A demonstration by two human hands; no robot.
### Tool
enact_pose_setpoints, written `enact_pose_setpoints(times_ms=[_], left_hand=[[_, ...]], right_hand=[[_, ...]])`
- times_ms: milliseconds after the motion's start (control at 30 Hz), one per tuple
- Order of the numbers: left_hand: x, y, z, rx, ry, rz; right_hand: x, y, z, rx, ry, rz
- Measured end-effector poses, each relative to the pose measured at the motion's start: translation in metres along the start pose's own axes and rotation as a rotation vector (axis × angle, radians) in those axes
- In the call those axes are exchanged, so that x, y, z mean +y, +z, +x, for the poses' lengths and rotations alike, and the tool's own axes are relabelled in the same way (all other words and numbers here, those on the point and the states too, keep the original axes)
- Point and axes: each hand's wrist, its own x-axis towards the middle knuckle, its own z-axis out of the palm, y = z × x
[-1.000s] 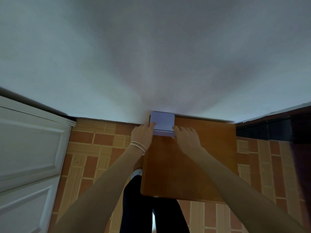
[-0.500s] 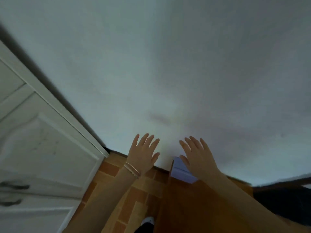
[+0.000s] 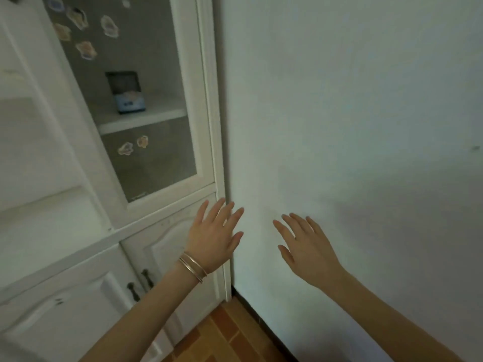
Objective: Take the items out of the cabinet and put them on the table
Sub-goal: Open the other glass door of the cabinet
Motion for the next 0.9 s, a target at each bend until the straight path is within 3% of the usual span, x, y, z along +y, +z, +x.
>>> enact_pose_setpoints(times_ms=[500, 767, 900], left_hand=[[-0.255, -0.114, -0.085, 0.094, -0.266, 0.265], [-0.333, -0.170, -0.069, 0.242, -0.293, 0.317], [-0.368, -0.173, -0.051, 0.241, -0.301, 0.327]], right_hand=[[-0.221, -0.050, 0.194, 0.331, -0.318, 0.055], [-0.275, -0.103, 0.282, 0.488, -0.442, -0.006], [-0.291, -0.130, 0.327, 0.539, -0.480, -0.101]])
